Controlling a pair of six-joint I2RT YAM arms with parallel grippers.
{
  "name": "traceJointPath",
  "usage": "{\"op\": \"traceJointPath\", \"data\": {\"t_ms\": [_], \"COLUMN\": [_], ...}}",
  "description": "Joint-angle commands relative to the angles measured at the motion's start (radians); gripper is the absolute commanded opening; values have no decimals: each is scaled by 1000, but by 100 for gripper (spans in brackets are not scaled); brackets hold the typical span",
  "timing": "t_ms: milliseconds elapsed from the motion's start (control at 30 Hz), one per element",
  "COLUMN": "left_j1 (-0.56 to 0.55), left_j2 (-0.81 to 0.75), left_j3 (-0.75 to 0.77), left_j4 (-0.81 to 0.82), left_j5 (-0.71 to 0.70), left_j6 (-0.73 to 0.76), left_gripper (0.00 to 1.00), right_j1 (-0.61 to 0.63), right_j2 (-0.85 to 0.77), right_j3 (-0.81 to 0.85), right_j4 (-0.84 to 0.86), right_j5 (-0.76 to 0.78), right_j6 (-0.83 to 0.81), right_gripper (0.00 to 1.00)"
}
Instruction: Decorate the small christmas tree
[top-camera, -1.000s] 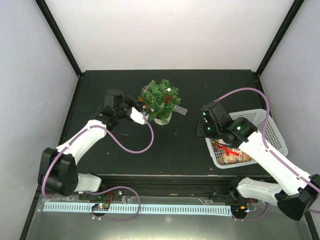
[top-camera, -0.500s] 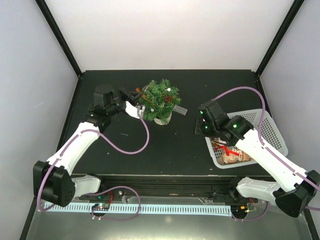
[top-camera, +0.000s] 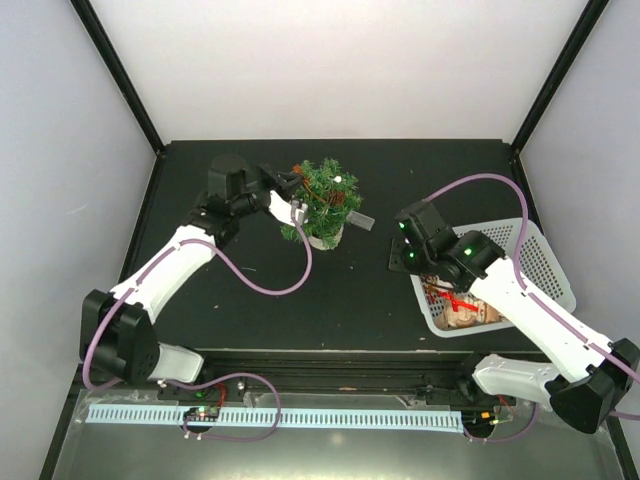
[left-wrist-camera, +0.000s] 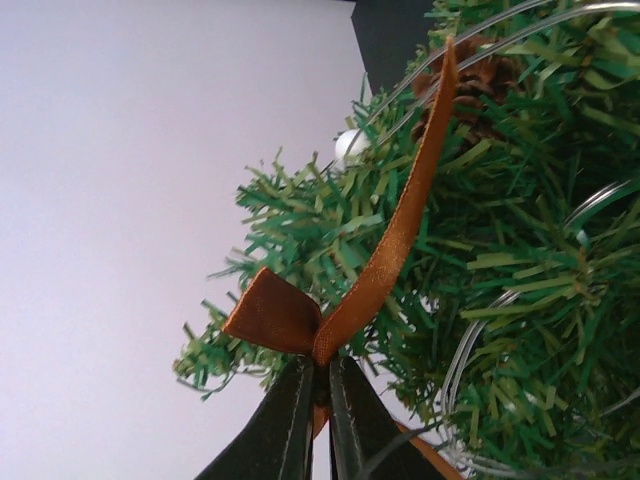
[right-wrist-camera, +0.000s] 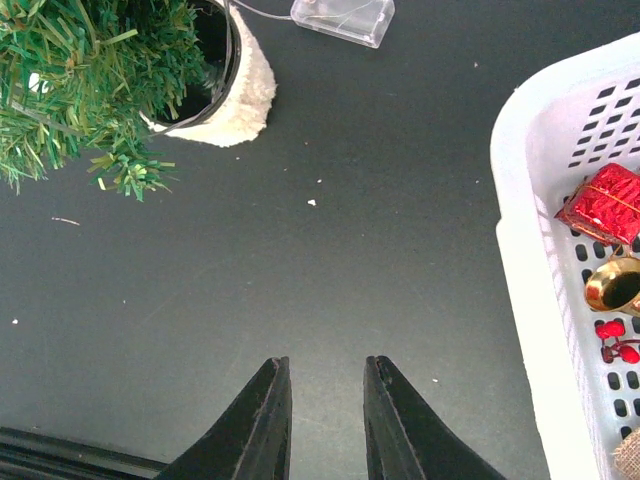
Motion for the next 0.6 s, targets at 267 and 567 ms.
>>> {"op": "traceJointPath", "data": {"t_ms": [267, 567], "left_j1": [-18, -18], "left_j2": [37, 29], "left_j3": [33, 2], "left_j4": [2, -16], "left_j5": [26, 16], "left_j6": [51, 75], "left_gripper": [12, 15], "right_j1": [-8, -8], "right_j2": [-42, -33], "right_j3": [-29, -28], "right_j4": [19, 31], "right_j5": [11, 3], "right_j6": [19, 16], "right_gripper": [24, 24]}}
